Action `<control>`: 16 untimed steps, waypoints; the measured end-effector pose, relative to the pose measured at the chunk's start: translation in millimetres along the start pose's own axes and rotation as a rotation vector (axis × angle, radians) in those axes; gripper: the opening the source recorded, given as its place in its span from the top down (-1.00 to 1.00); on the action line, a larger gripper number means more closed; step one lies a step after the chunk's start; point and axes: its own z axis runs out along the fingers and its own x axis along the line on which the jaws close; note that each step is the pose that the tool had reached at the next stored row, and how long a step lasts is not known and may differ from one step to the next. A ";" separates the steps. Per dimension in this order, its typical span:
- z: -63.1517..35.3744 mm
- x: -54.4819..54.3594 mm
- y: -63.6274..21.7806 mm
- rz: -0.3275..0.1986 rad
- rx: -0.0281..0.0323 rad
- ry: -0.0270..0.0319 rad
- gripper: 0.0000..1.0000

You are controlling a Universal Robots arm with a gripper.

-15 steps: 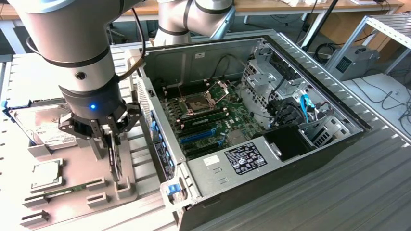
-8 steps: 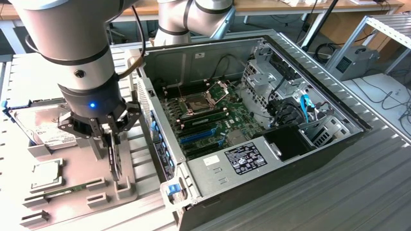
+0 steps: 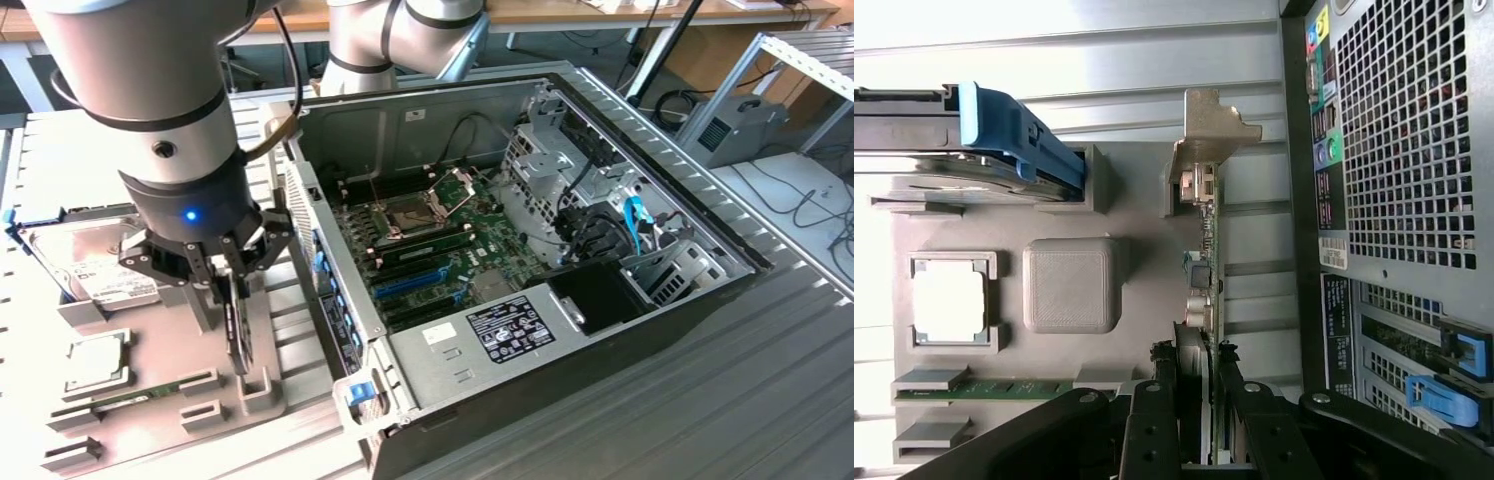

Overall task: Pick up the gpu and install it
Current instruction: 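Pick up the gpu and move the gpu toward the slot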

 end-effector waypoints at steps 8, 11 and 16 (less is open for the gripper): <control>-2.6 -0.1 0.1 0.000 0.0001 0.0000 0.47; -3.9 -0.1 0.1 0.000 0.0000 0.0000 0.47; -5.6 -0.1 0.2 0.000 0.0000 0.0000 0.47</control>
